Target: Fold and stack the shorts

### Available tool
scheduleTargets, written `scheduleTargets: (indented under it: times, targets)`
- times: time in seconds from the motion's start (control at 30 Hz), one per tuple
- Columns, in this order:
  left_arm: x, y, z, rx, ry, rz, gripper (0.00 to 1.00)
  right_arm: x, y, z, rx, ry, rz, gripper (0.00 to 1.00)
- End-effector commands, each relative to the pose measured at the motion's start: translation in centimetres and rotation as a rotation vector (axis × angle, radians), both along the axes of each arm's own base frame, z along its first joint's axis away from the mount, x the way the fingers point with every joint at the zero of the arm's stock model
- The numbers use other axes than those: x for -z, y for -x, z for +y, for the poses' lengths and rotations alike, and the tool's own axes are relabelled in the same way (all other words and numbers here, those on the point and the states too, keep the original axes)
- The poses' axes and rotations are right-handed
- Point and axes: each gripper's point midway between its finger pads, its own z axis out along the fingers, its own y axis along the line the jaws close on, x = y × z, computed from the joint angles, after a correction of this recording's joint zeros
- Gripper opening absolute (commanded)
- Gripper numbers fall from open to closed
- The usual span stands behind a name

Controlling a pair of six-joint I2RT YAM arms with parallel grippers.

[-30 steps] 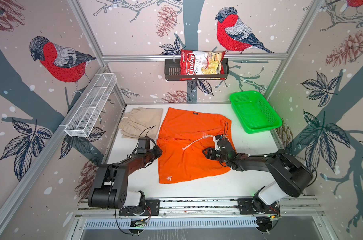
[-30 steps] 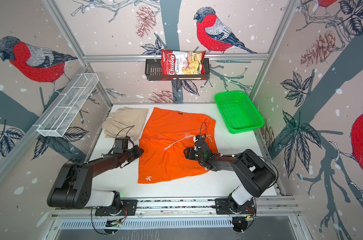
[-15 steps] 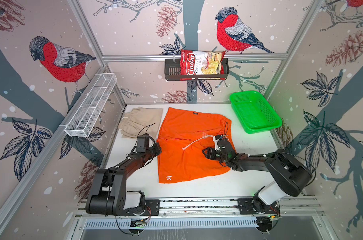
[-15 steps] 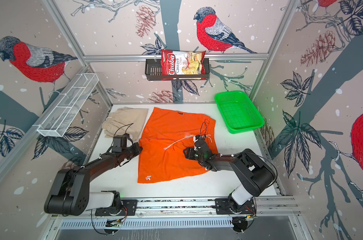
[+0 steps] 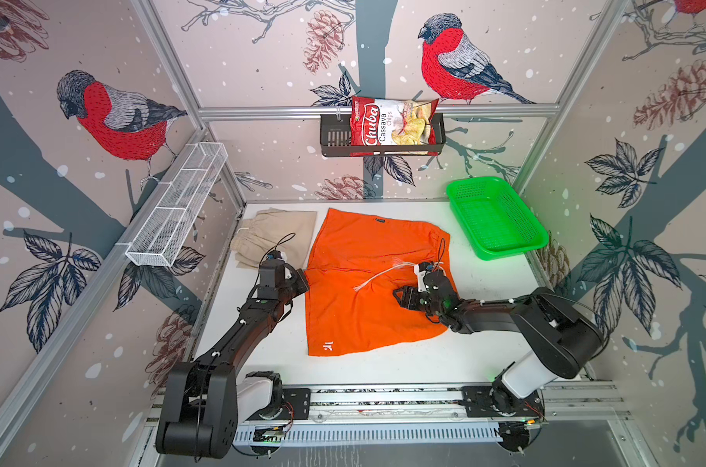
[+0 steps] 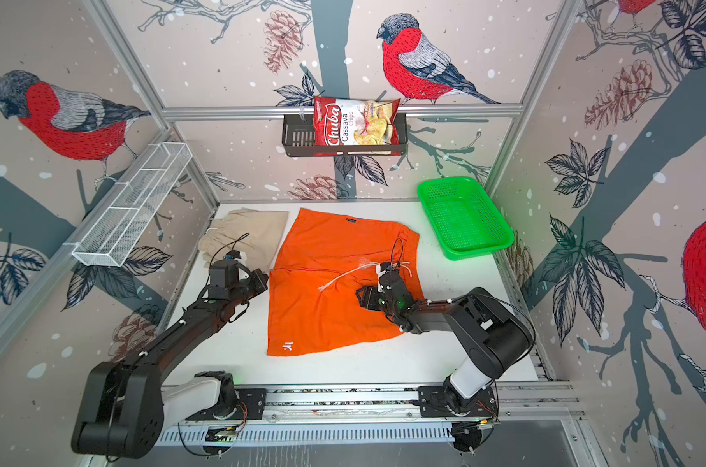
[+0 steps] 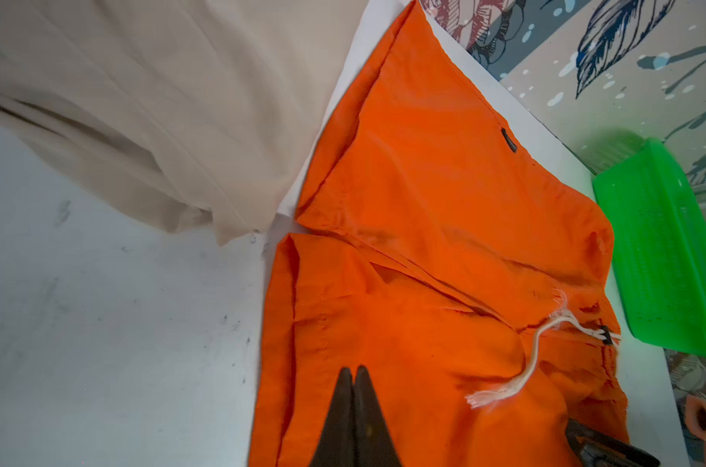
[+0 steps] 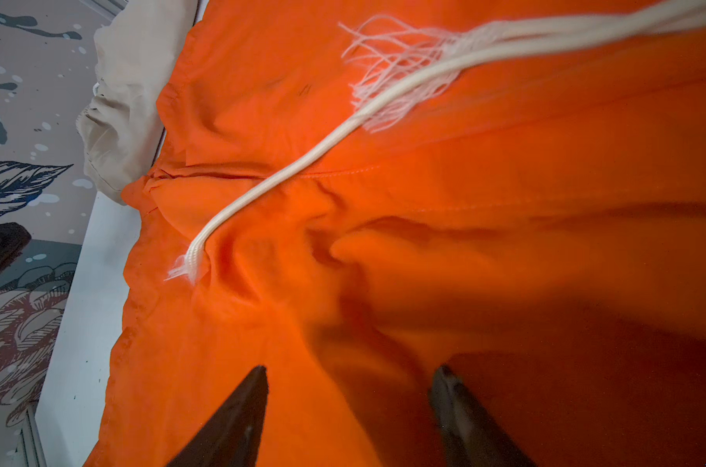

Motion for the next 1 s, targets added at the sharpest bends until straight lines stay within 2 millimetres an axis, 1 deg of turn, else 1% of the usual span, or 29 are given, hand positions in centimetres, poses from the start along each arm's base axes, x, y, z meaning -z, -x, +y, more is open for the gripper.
scheduleTargets:
  times: [0.0, 0.03, 0.07, 0.2, 0.33, 0.5, 0.7, 0.83, 0.97]
  targets:
    - [0.5, 0.2, 1.0, -0.048, -0.030, -0.012, 0.06, 3.7, 2.4, -2.5, 0.034, 0.125, 0.156, 0.67]
    - [0.8, 0.1, 1.0, -0.044, -0.031, -0.022, 0.15, 3.6, 2.3, -2.4, 0.029, 0.125, 0.152, 0.67]
    - [1.2, 0.1, 0.9, -0.047, -0.025, -0.023, 0.20, 3.4, 2.3, -2.3, 0.024, 0.124, 0.147, 0.67]
    - [2.4, -0.5, 0.7, -0.057, -0.001, 0.009, 0.25, 2.9, 2.1, -2.0, 0.013, 0.118, 0.130, 0.67]
    - [3.9, -1.6, -0.5, 0.011, 0.019, 0.064, 0.31, 2.8, 2.0, -1.9, 0.010, 0.115, 0.127, 0.67]
    - [5.1, -2.7, -1.1, 0.036, 0.040, 0.087, 0.33, 2.7, 2.0, -1.9, 0.010, 0.113, 0.124, 0.67]
    - [5.2, -4.1, -0.7, 0.028, -0.003, 0.082, 0.36, 2.6, 1.9, -1.8, 0.007, 0.110, 0.123, 0.67]
    - [5.4, -4.5, -0.3, 0.013, -0.025, 0.079, 0.38, 2.7, 1.9, -1.8, 0.007, 0.112, 0.126, 0.67]
    - [6.0, -4.8, -0.2, 0.015, -0.033, 0.088, 0.38, 2.8, 2.0, -1.7, 0.000, 0.110, 0.128, 0.67]
